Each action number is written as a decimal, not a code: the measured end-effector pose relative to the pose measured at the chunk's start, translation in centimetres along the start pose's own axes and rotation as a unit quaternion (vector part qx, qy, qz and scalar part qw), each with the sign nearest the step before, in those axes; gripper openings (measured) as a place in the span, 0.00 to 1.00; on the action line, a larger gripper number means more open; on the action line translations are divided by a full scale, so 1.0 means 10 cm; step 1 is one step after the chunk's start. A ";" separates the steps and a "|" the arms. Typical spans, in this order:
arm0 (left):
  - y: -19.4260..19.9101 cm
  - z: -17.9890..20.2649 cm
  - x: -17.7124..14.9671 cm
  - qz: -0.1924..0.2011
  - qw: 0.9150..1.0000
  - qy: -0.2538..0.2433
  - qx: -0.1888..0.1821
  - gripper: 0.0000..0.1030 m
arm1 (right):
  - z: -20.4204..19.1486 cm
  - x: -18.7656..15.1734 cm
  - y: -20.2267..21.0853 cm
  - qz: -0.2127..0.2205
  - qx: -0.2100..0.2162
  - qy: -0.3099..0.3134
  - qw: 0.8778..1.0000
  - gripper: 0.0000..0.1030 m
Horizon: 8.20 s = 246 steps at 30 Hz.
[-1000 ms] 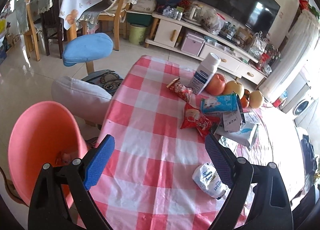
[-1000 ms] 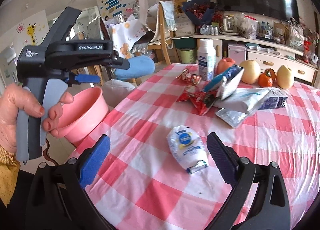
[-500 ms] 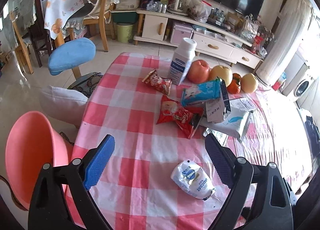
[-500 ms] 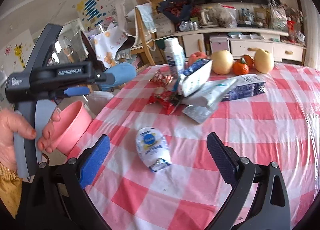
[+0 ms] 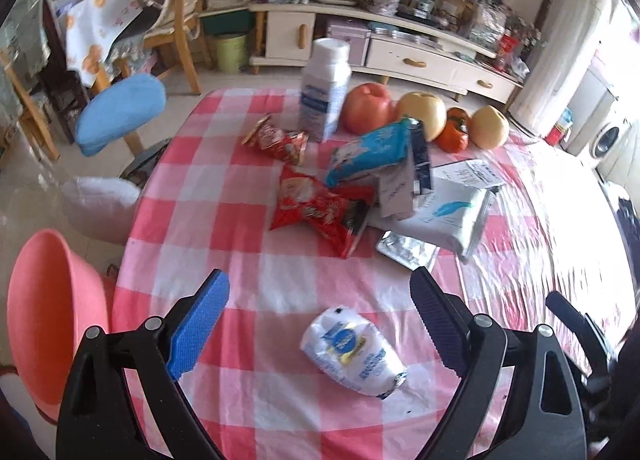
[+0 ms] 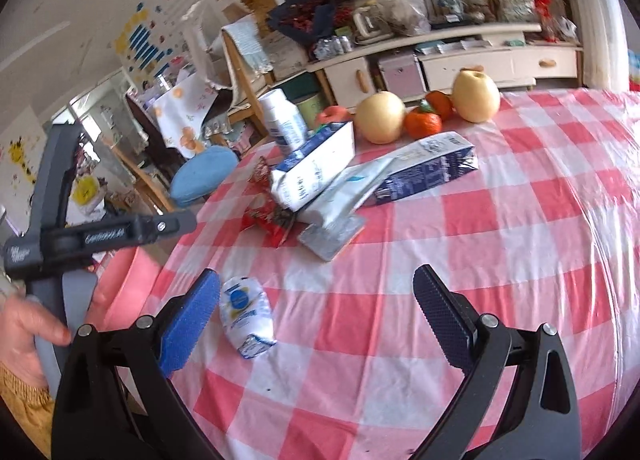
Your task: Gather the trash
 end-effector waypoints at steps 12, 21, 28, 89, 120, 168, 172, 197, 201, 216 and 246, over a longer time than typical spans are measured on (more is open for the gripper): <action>-0.32 0.55 0.22 0.010 0.996 -0.089 0.009 0.88 | 0.06 -0.09 -0.33 -0.081 0.041 -0.004 0.996 0.95; -0.70 0.63 0.39 -0.013 0.996 -0.086 -0.005 0.88 | -0.52 -0.45 -0.60 -0.123 0.070 0.117 0.983 0.95; -0.92 0.76 0.53 -0.022 0.995 -0.101 -0.018 0.87 | -0.70 -0.55 -0.72 -0.128 0.065 0.158 0.977 0.95; 0.08 0.03 0.22 0.068 0.993 0.004 -0.097 0.25 | -0.93 -0.71 -0.54 -0.068 -0.005 0.214 0.974 0.47; 0.68 -1.44 -0.28 0.113 0.990 0.079 -0.027 0.25 | -1.41 -0.72 -0.46 -0.053 0.004 0.215 0.975 0.45; 0.50 -2.01 -0.54 0.058 0.991 0.122 -0.009 0.26 | -2.56 -1.07 -1.78 -0.162 0.100 0.357 0.914 0.65; 0.39 -1.95 -0.56 0.041 0.993 0.111 0.005 0.27 | -2.54 -1.09 -1.70 -0.155 0.086 0.353 0.919 0.64; 0.96 -2.40 -0.57 0.148 0.974 0.172 -0.015 0.27 | -2.97 -0.68 -1.17 -0.076 0.090 0.328 0.937 0.63; 1.07 -2.68 -0.63 0.166 0.965 0.204 0.008 0.26 | -3.30 -0.64 -1.10 -0.061 0.111 0.345 0.930 0.63; 0.88 -3.18 -0.79 0.125 0.955 0.250 0.102 0.81 | -3.94 -0.87 -1.48 -0.054 0.111 0.375 0.919 0.89; 0.81 -1.80 -0.29 0.152 0.981 0.058 0.102 0.88 | -2.16 -0.83 -0.80 -0.029 -0.067 0.348 0.935 0.96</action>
Point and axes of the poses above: each gripper's, at about its wrist camera, not at the fingertips, and y roughly against the way its jaws point, z to its right, x to its top, the point moved 1 cm from there along -y, roughly the way its jaws point, and after that the axes turned 3 degrees about z, right-handed, at the moved point
